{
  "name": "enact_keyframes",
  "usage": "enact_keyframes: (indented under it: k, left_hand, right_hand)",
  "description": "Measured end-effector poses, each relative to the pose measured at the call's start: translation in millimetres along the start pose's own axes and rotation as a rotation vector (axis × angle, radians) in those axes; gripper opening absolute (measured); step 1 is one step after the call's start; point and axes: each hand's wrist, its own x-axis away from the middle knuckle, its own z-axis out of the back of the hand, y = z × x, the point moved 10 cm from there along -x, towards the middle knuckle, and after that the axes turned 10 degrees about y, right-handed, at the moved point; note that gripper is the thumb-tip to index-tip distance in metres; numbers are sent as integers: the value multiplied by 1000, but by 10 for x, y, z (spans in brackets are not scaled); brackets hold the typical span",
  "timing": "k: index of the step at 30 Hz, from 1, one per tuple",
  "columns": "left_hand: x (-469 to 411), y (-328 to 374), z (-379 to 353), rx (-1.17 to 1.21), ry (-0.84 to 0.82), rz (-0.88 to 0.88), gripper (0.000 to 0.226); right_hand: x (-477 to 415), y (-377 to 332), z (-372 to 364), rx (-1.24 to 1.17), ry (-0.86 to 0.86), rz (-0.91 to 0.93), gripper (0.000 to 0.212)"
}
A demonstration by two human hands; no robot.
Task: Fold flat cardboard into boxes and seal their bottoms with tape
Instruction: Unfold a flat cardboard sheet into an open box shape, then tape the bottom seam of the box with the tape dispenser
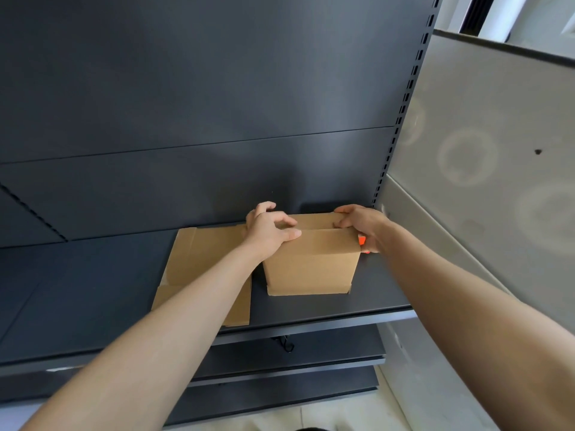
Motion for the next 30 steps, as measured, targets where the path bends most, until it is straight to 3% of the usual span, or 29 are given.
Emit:
enact_keyframes:
  k: [3, 6, 9, 13, 18, 21, 24, 30]
  left_hand:
    - [-57, 126, -115, -89, -64, -56, 14]
    - [-92, 172, -137, -64, -82, -44, 14]
    - [-117, 175, -137, -104, -73, -51, 15]
    - [-121, 228, -151, -125, -49, -69, 10]
    - [-128, 253, -182, -120, -27, -74, 12]
    - [-115, 219, -178, -96, 3, -75, 10]
    - [-123, 210, -179, -82, 21, -72, 9]
    - [-126, 222, -191, -50, -10, -60, 8]
  right_hand:
    - [-52, 10, 63, 5, -55, 9, 20]
    - [-276, -23, 339, -54, 83, 102, 22]
    - [-486, -6, 540, 345, 230, 221, 34]
    - [-778, 360, 461, 957, 171, 161, 56]
    - [-851, 186, 330, 1117, 295, 413, 78]
    - [-937, 263, 288, 1223, 299, 410, 63]
    - [-1031, 341, 405, 1101, 292, 304, 49]
    - [-608, -277, 650, 697, 146, 441, 47]
